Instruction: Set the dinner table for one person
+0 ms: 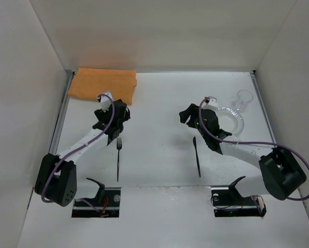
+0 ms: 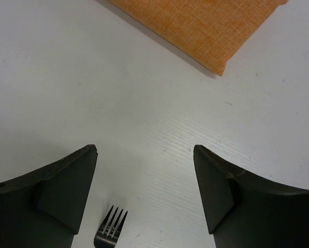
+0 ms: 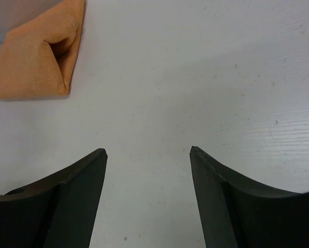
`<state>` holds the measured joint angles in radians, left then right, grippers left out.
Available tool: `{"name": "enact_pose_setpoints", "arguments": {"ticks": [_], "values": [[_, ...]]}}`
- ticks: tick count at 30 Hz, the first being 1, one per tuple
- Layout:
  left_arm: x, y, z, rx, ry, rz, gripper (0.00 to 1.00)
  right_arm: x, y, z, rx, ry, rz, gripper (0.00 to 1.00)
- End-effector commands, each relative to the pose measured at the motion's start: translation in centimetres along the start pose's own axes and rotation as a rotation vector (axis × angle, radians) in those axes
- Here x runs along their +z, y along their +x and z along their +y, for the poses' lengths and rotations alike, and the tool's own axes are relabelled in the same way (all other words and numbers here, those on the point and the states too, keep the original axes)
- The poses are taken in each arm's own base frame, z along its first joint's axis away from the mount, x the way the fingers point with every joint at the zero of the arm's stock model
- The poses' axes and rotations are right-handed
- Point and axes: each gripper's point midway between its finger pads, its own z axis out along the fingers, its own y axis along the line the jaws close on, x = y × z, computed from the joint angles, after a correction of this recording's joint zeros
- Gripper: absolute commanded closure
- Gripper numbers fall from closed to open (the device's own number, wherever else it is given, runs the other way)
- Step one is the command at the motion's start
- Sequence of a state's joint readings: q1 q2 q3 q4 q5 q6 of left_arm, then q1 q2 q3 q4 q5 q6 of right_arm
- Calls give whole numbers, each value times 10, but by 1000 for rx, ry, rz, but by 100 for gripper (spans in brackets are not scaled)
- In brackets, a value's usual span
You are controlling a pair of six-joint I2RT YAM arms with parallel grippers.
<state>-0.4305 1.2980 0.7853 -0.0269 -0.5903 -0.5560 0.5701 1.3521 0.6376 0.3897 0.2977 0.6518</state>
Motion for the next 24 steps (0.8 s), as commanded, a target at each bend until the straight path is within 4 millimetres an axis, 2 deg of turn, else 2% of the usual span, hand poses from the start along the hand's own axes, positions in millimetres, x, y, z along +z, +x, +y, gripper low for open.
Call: {"name": "enact_pose_setpoints", "arguments": {"ticks": [1, 6, 7, 8, 9, 10, 11, 12, 13, 15, 17, 19, 22, 24], "values": [[-5, -26, -10, -52, 51, -71, 25, 3, -14, 14, 28, -50, -42, 28], [7, -48, 5, -155, 36, -113, 25, 3, -15, 14, 29, -49, -44, 32], [12, -50, 11, -198, 15, -116, 26, 3, -14, 14, 28, -52, -42, 38], [18, -51, 17, -246, -5, -115, 28, 3, -14, 16, 27, -58, -38, 48], [26, -52, 23, -292, -23, -110, 36, 3, -12, 17, 27, -66, -28, 59], [31, -52, 26, -325, -30, -105, 52, 3, -11, 20, 27, -76, -19, 72], [39, -54, 29, -359, -26, -96, 74, 3, -9, 22, 26, -89, -8, 82], [47, -56, 33, -393, -26, -91, 84, 3, -8, 24, 27, -97, 1, 87], [54, -58, 37, -417, -30, -92, 86, 3, -7, 26, 23, -104, 8, 90], [71, -64, 52, -480, -66, -97, 84, 4, -7, 27, 19, -105, 11, 90], [90, -67, 71, -574, -112, -94, 70, 5, -6, 25, 18, -100, 13, 85], [107, -65, 86, -649, -141, -79, 64, 7, -2, 25, 20, -97, 24, 80], [132, -62, 89, -708, -137, -36, 60, 10, 1, 23, 19, -92, 33, 69], [139, -62, 79, -715, -108, -11, 60, 11, 3, 23, 18, -91, 36, 61]]}}
